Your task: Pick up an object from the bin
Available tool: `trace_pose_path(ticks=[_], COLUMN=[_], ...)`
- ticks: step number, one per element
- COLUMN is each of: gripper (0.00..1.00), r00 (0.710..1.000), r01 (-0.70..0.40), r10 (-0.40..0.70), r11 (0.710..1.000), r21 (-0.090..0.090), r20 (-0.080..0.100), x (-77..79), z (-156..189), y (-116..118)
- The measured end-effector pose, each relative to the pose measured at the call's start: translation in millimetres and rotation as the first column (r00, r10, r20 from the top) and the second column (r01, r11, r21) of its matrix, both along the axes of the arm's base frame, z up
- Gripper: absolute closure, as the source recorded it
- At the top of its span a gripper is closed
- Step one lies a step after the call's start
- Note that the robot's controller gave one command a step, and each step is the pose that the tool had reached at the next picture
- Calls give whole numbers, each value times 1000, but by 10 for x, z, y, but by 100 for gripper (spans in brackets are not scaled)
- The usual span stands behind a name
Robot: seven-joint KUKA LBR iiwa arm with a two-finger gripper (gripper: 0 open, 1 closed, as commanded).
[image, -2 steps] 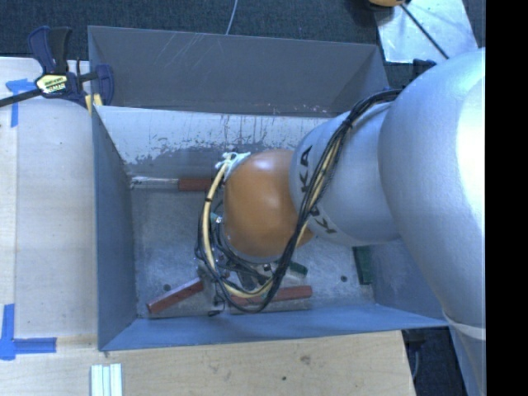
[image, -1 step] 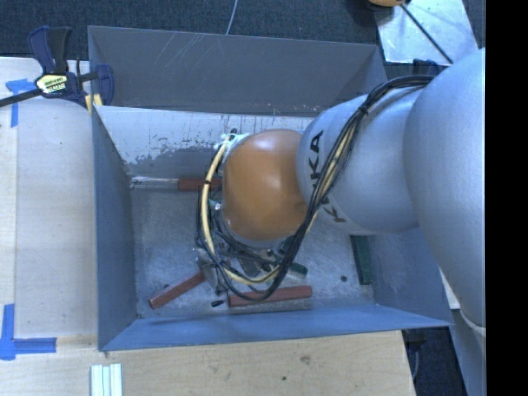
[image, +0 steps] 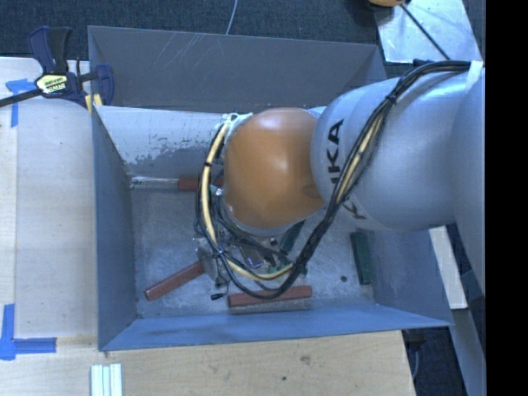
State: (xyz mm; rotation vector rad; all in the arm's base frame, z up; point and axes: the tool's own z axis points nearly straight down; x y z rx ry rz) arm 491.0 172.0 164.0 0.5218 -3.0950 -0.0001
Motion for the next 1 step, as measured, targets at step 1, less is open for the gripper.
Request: trace_pose_path(ticks=[1], gripper=[100], r00=[1000], r01=[-8], r10=[8], r11=[1000], r21=[-1], r20=[11], x=[36], z=[606], y=[-303])
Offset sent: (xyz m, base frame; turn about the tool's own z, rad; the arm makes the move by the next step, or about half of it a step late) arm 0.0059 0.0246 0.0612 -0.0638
